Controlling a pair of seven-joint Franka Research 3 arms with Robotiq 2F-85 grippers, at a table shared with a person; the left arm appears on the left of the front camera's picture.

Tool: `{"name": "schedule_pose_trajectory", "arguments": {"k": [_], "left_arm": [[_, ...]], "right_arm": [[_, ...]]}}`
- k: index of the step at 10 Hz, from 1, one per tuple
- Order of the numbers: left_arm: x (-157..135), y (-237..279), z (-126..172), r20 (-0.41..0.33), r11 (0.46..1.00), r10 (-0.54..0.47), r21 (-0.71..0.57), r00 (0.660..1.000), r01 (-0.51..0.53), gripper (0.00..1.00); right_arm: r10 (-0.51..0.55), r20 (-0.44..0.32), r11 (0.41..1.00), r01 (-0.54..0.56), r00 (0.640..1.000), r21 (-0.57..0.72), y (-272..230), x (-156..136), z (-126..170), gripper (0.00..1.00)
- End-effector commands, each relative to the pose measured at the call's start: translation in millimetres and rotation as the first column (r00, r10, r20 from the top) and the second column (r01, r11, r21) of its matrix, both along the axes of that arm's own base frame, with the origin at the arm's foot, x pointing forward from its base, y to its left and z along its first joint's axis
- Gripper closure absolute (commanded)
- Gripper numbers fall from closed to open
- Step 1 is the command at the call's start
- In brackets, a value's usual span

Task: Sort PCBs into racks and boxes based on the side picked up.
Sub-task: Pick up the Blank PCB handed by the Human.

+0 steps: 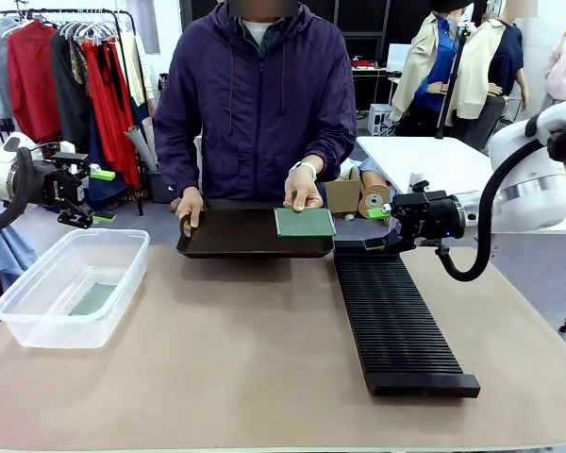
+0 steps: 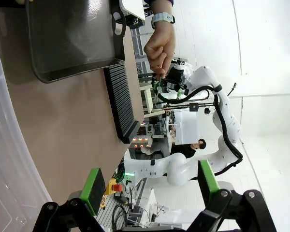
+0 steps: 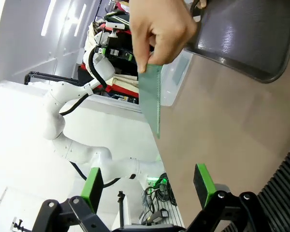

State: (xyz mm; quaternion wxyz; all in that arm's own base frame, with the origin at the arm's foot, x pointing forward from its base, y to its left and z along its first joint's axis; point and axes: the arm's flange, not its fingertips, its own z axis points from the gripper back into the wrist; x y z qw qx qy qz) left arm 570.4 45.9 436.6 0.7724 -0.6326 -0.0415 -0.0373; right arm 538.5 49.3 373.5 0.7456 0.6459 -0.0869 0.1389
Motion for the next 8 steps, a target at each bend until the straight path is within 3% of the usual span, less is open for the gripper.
{"name": "schedule_pose_trajectory", "arguments": {"k": [1, 4, 8], "left_arm": [[0, 1, 0, 0.001, 1.000, 0.004, 0.000, 1.000, -0.004, 0.00], [0, 1, 0, 0.001, 1.000, 0.004, 0.000, 1.000, -0.004, 0.00], [0, 1, 0, 0.001, 1.000, 0.004, 0.000, 1.000, -0.004, 0.00]], "right_arm": [[0.000, -0.035, 0.998, 0.003, 0.999, 0.060, 11, 16, -2, 0.00], [0.046, -0.040, 0.991, -0.041, 0.998, 0.126, 22, 30, -11, 0.00], [0.057, -0.048, 0.991, -0.050, 0.997, 0.124, 43, 50, -22, 0.00]]}}
